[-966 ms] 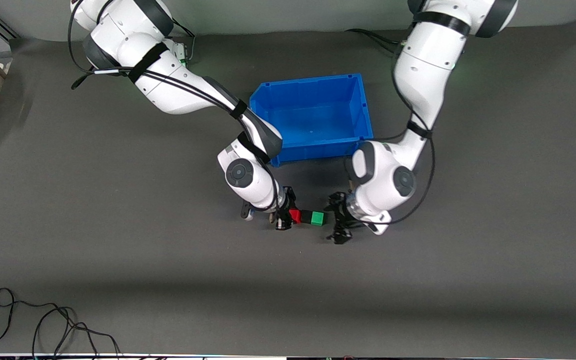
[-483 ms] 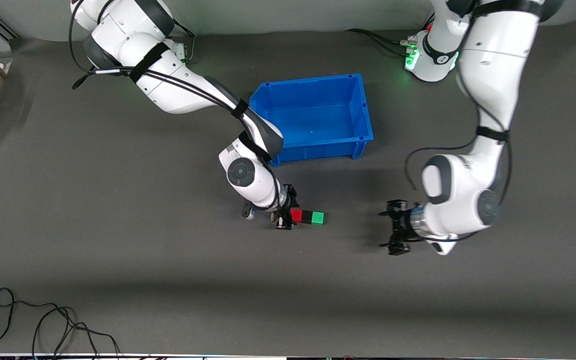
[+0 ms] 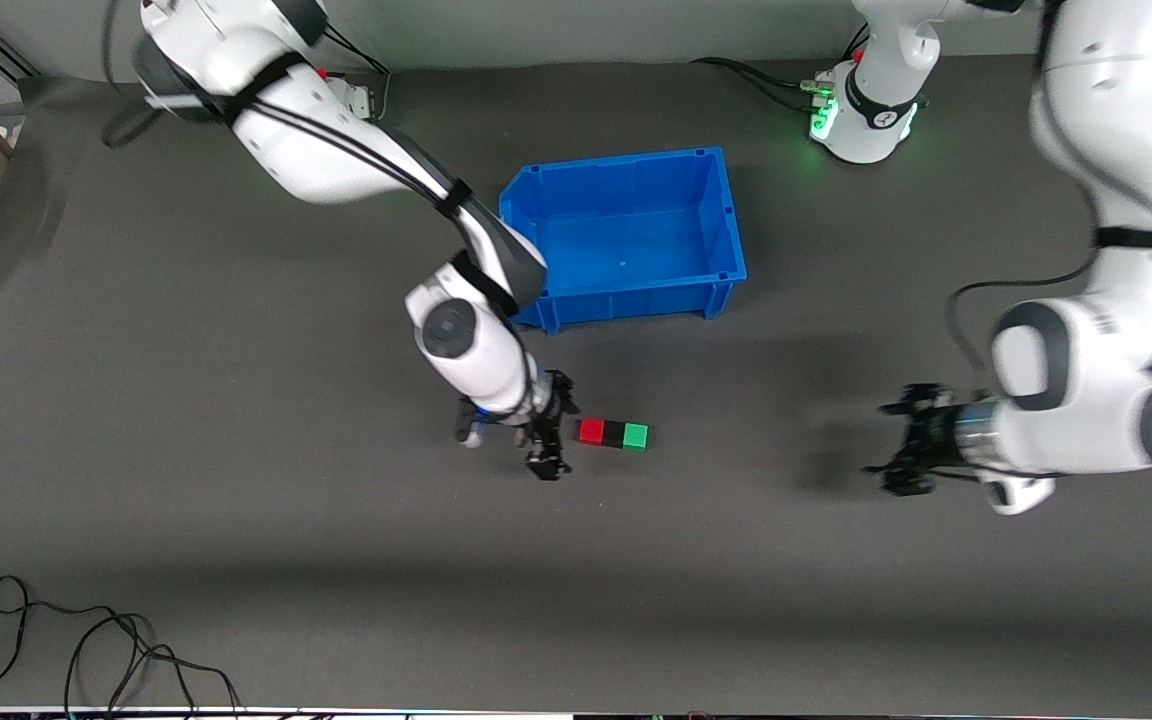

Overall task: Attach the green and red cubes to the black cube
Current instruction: 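Open both grippers and lift them away from the joined cubes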

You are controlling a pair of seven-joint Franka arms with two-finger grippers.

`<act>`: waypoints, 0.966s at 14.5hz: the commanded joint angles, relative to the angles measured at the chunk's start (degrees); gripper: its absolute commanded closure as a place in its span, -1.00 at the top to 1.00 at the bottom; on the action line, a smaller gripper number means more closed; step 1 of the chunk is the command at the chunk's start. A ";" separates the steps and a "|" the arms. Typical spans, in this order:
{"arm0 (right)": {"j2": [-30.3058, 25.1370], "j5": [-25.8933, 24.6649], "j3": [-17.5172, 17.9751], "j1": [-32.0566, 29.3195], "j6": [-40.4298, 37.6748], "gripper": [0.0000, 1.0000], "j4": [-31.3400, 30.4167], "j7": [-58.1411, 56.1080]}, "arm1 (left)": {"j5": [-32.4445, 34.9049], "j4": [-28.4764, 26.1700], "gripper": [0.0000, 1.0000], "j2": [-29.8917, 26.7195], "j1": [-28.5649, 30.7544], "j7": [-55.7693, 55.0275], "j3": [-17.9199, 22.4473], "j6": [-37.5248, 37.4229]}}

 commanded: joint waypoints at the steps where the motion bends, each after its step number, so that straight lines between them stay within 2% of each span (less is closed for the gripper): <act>1: -14.17 0.22 -0.38 -3.96 0.06 0.99 -15.81 -7.67 | 5.12 -0.98 1.00 -7.23 5.27 13.45 -0.34 -7.37; 3: -19.45 0.22 -0.47 -7.65 -0.90 1.00 -20.40 -15.28 | 6.01 -0.98 1.00 -11.19 8.26 22.87 -0.33 -11.76; 6: -24.55 0.22 -1.95 -10.57 -13.96 0.99 -21.03 -30.49 | 8.37 -0.37 1.00 -15.85 9.86 29.93 -0.33 -17.66; 10: -31.76 0.31 -9.50 -10.84 -19.79 0.99 -21.03 -52.55 | 12.86 1.83 1.00 -20.78 8.55 34.93 -1.04 -23.73; 14: -35.54 1.98 -16.54 -11.01 -26.63 1.00 -18.76 -78.64 | 19.44 4.91 1.00 -23.33 1.35 44.06 -1.04 -23.39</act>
